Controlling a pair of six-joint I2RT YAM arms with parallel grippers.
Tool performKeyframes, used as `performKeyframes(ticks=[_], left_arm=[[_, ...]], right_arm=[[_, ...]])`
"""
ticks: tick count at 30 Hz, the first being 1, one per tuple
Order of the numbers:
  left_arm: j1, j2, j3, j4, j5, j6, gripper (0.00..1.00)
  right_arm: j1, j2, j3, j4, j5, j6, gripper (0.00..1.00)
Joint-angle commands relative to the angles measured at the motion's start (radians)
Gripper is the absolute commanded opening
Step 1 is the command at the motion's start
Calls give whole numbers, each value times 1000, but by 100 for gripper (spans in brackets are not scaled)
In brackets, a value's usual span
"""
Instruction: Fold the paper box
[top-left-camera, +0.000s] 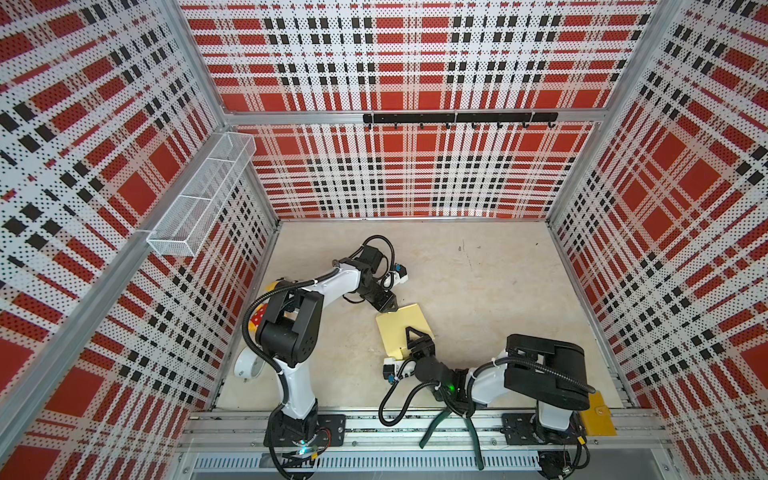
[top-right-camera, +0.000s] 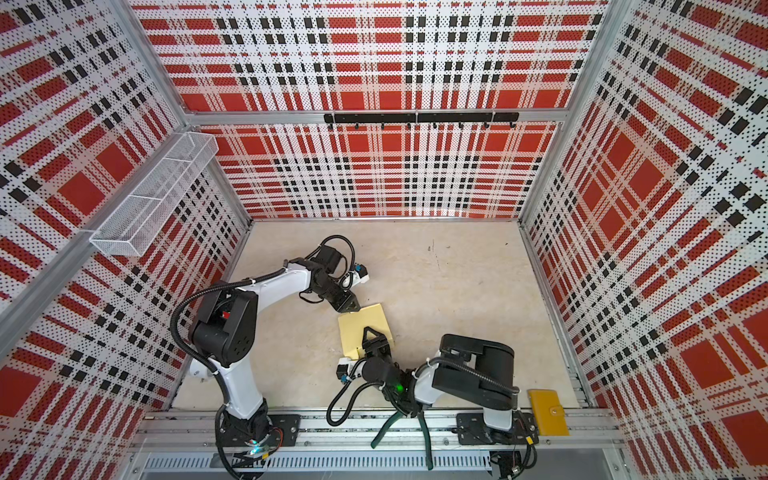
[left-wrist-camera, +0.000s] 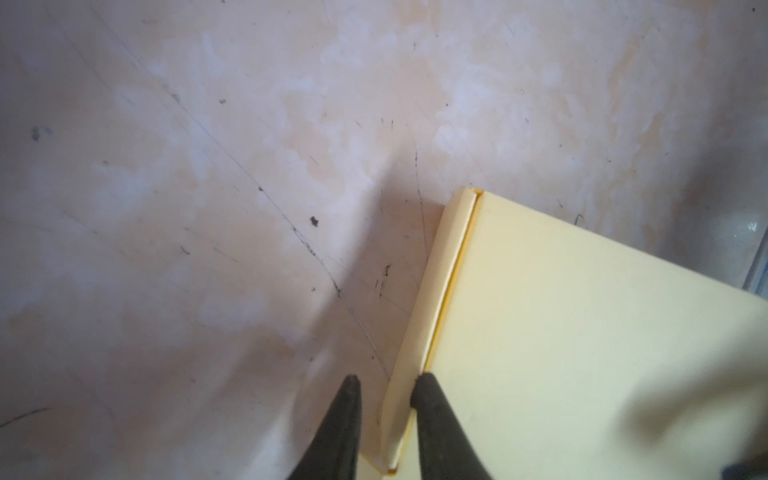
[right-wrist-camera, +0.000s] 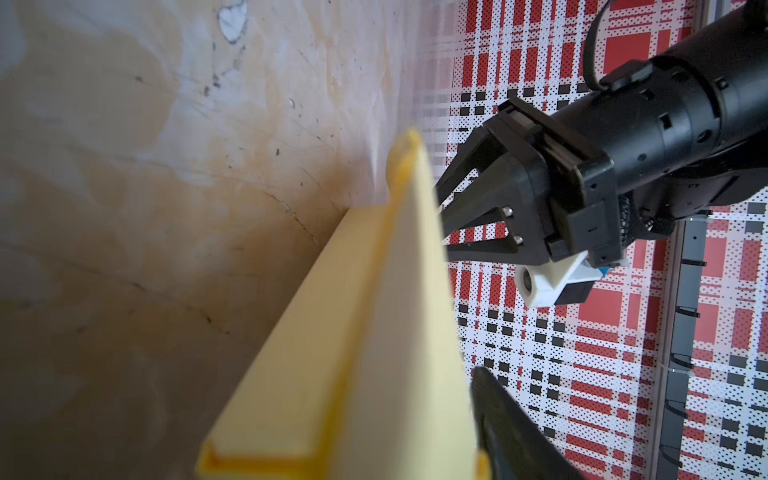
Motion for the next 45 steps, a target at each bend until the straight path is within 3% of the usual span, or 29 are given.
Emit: performKeyframes(ticks=[1, 6, 11, 14, 21, 26, 29, 35, 42, 45], left_arm=[[0, -57, -7, -36, 0, -2, 35], [17, -129, 11, -41, 13, -30, 42], [52, -226, 32, -54, 30, -56, 52], [113, -294, 78, -60, 68, -96, 57], [323, -381, 175, 12, 171, -283, 60], [351, -412, 171, 68, 177, -362, 62], [341, -414, 138, 104, 203, -429, 62], [315, -427, 55, 138, 254, -406, 63], [293, -437, -15, 135, 253, -301, 66], [284, -437, -11, 105, 248, -197, 68]], right_arm=[[-13, -29, -12, 54, -25, 17, 57], [-28, -84, -8, -38, -71, 90, 47], [-41, -150, -17, -76, -110, 146, 48], [-70, -235, -21, -136, -167, 241, 48], [-279, -535, -40, -274, -543, 658, 46], [-464, -622, -74, -170, -797, 910, 46], [-526, -606, -89, -80, -866, 1020, 46], [-542, -457, -77, 75, -995, 1142, 47], [-551, -239, -54, 322, -1096, 1263, 48], [-551, -163, -26, 354, -1137, 1275, 48]])
